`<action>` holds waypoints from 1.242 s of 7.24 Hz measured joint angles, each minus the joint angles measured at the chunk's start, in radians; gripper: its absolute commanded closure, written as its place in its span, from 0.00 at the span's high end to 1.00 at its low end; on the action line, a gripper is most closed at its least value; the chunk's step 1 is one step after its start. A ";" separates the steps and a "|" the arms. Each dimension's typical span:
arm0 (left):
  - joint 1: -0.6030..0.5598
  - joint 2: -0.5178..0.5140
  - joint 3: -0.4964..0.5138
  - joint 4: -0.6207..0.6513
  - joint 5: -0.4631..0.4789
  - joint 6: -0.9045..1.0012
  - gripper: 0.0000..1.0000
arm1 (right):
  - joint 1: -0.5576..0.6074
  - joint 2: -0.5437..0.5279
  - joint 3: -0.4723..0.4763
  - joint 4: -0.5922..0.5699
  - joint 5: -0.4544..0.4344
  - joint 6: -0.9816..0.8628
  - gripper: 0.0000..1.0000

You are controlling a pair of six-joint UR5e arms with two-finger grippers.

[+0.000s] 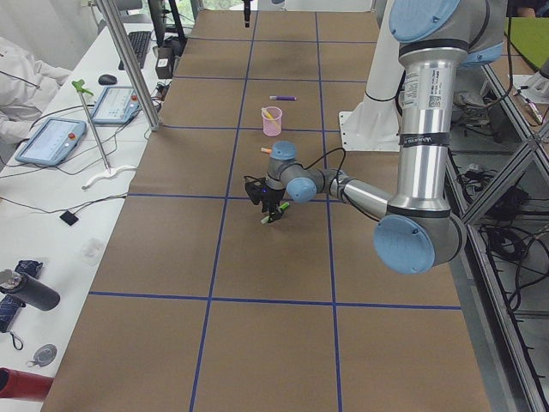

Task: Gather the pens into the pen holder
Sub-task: 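Close the left gripper on the green marker and lift it, then carry the green marker with the left gripper over the pink cup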

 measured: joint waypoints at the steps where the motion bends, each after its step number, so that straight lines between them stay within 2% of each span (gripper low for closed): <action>1: 0.003 0.001 0.000 0.000 0.001 0.000 0.50 | 0.000 0.000 0.000 0.000 0.000 -0.001 1.00; 2: 0.005 0.001 0.000 0.000 0.001 0.000 0.45 | 0.000 -0.001 -0.001 0.000 -0.001 -0.001 1.00; 5: 0.014 0.007 0.000 -0.001 0.014 -0.001 0.42 | 0.000 -0.003 -0.002 0.000 -0.002 -0.001 1.00; 6: 0.015 0.008 -0.001 0.000 0.016 -0.001 0.32 | 0.000 -0.003 -0.003 0.000 -0.003 0.000 1.00; 8: 0.016 0.009 0.000 0.000 0.016 0.000 0.00 | 0.000 -0.004 -0.003 0.000 -0.003 -0.001 1.00; 9: 0.016 0.009 0.000 -0.001 0.017 0.001 0.00 | 0.000 -0.005 -0.003 0.000 -0.003 -0.001 1.00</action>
